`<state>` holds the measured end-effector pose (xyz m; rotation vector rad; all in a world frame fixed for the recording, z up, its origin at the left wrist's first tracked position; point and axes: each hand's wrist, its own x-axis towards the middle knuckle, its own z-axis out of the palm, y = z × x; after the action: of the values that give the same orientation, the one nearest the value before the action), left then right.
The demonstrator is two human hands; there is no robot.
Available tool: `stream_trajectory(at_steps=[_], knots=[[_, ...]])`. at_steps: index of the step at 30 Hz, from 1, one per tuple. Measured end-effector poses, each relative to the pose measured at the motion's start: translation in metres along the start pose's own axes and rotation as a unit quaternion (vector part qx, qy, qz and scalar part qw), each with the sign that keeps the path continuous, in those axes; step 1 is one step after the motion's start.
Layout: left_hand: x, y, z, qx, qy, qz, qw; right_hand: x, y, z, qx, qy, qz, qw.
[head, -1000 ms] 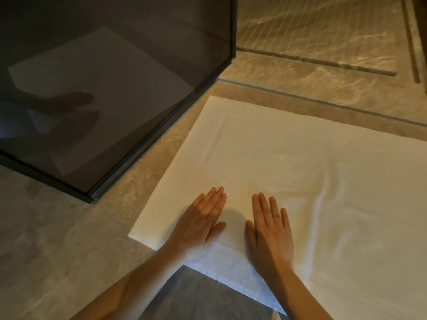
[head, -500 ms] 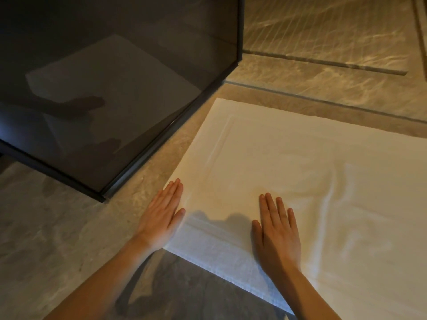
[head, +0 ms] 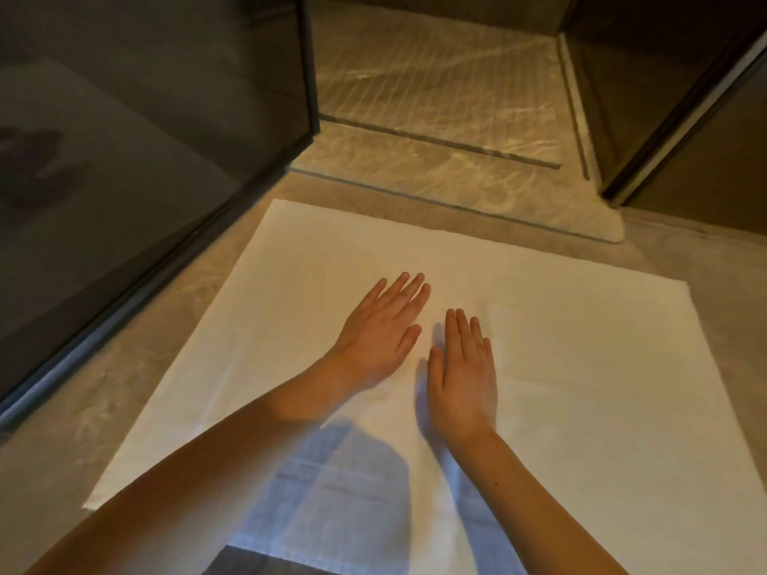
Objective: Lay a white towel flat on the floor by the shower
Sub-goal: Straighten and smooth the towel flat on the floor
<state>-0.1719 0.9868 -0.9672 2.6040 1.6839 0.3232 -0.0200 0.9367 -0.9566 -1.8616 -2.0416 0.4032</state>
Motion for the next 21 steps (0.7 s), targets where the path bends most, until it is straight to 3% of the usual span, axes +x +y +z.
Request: stream_trajectory(at_steps=[5,9,12,15,21], knots=[[0.075,-0.001,0.024,0.006,-0.039,-0.027,0.999,0.033,0.022,-0.004,-0.029,-0.003,0.024,0.999],[0.080,-0.014,0.053,-0.011,-0.062,-0.076,0.995,0.054,0.022,0.007,0.059,-0.003,0.019,0.998],[0.080,-0.018,0.059,-0.020,-0.051,-0.069,0.996,0.074,0.014,0.017,0.141,-0.004,0.032,0.989],[0.082,-0.018,0.059,-0.015,-0.047,-0.063,0.997,0.094,0.012,0.026,0.153,-0.016,0.037,0.987],[0.081,-0.021,0.062,-0.020,-0.024,-0.059,0.998,0.101,0.049,0.028,-0.079,-0.055,-0.039,0.995]])
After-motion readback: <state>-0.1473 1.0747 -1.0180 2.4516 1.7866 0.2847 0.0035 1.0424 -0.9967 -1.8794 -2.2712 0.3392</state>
